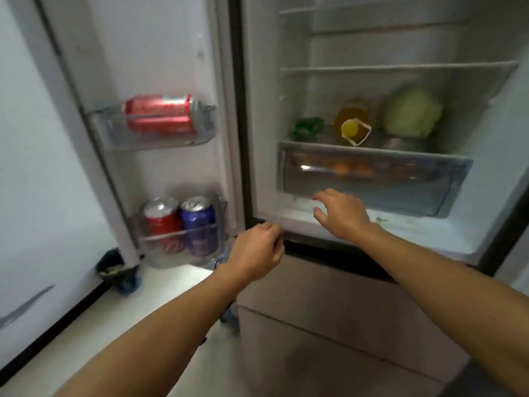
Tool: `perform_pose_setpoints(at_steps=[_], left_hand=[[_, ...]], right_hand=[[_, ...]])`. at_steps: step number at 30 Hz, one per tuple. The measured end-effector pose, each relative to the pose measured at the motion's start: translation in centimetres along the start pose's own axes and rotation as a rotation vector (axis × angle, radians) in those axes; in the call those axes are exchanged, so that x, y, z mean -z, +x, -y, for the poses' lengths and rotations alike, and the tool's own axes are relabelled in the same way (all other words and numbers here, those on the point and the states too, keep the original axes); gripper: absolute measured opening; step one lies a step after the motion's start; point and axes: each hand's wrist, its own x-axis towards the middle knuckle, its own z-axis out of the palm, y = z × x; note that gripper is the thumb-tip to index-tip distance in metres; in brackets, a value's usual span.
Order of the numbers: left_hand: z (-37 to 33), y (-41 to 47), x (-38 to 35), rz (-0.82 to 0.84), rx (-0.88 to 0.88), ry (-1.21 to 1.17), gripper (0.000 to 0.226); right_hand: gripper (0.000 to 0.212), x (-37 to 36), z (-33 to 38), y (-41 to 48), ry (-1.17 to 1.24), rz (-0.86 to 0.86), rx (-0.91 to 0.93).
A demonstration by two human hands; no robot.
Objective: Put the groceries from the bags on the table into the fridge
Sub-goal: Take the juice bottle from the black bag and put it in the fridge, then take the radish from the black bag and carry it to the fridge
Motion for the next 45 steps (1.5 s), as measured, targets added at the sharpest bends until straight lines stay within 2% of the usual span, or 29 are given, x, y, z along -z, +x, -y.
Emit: perform_pose_setpoints(at_steps=[4, 8, 13, 19, 25, 29, 32, 36, 45], left_hand=[[2.3, -11.9, 2.0, 0.172, 0.137, 0.127, 0.03], [5.4, -22.5, 5.8, 0.227, 0.358, 0.217, 0.031], [9.2, -36.0, 12.2, 0.221, 0.577, 0.3, 0.03], [12.8, -53.6, 22.1, 0.196, 0.814, 0.4, 0.028], [15.4, -70.7, 33.5, 0.144, 1.035, 0.431, 0.025], [16.9, -80.5, 39.3, 0.193, 1.219, 0.53, 0.029], [18.7, -85.8, 42.5, 0.19, 1.325, 0.531, 0.029], [21.8, -91.2, 45.2, 0.174, 1.425, 0.547, 0.031], [31.4, -100.9, 53.8, 0.114, 1.576, 0.577, 0.026]], right_hand=[[0.039, -2.4, 8.1, -5.8, 0.072, 0.091, 0.172], [0.033, -4.2, 17.1, -9.4, 0.096, 0.15, 0.381], [0.037, -5.2, 31.6, -13.3, 0.183, 0.215, 0.606], [0.04, -4.8, 52.1, -20.1, 0.251, 0.2, 0.908], [0.038, -3.6, 73.4, -28.5, 0.354, 0.25, 1.076], [0.029, -2.4, 84.7, -33.2, 0.403, 0.292, 1.191], [0.026, -1.7, 91.7, -35.6, 0.422, 0.29, 1.294], [0.033, -2.2, 100.3, -37.3, 0.416, 0.276, 1.416], [0.037, -5.1, 121.3, -37.8, 0.439, 0.325, 1.548]])
